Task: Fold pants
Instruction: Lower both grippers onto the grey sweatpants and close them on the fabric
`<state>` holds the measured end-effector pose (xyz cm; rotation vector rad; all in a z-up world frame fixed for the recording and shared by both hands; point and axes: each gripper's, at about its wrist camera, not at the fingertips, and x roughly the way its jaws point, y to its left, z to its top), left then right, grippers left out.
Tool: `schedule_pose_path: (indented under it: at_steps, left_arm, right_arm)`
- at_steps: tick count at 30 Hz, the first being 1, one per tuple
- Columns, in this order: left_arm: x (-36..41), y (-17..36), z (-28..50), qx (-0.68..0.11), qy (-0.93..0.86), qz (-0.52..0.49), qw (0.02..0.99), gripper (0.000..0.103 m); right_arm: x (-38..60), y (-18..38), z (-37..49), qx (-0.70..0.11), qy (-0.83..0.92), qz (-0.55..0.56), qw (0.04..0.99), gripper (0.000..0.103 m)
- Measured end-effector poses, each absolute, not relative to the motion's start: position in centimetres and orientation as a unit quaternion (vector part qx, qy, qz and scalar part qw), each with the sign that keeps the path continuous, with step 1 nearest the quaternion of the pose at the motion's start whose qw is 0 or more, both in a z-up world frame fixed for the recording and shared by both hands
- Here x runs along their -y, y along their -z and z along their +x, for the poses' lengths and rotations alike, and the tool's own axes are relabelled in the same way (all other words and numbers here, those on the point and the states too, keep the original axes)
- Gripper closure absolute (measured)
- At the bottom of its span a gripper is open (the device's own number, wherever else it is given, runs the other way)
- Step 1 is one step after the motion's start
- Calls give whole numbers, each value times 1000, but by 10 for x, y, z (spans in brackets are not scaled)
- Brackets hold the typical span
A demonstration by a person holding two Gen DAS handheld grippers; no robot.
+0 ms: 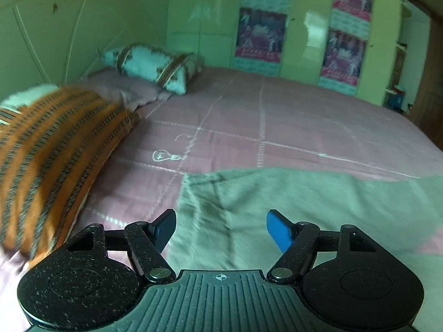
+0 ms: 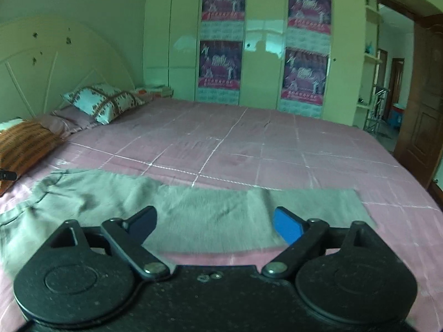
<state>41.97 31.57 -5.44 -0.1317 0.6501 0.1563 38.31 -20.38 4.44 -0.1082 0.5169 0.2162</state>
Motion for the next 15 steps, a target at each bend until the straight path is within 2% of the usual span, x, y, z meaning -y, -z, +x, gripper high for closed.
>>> schedule_pose_path:
  at_steps: [2, 5, 13, 14, 15]
  left_arm:
    - [-331, 78, 453, -335, -87, -71, 935, 30]
    - [-346, 113, 498, -369, -93, -78, 922, 30]
    - [-371, 154, 574, -394, -50, -130, 908, 31]
    - [-368, 156, 579, -397, -41, -132, 907, 44]
    - [-369, 157, 584, -398, -40, -123, 908, 49]
  right_arm:
    - [196, -32, 416, -269, -112, -49, 955, 28]
    - [183, -13, 452, -284, -114, -58, 950, 29]
    - [164, 37, 528, -313, -128, -72, 938, 31]
    - [163, 42, 532, -315, -133, -74, 937, 31]
    - [163, 45, 537, -317, -137, -76, 935, 31]
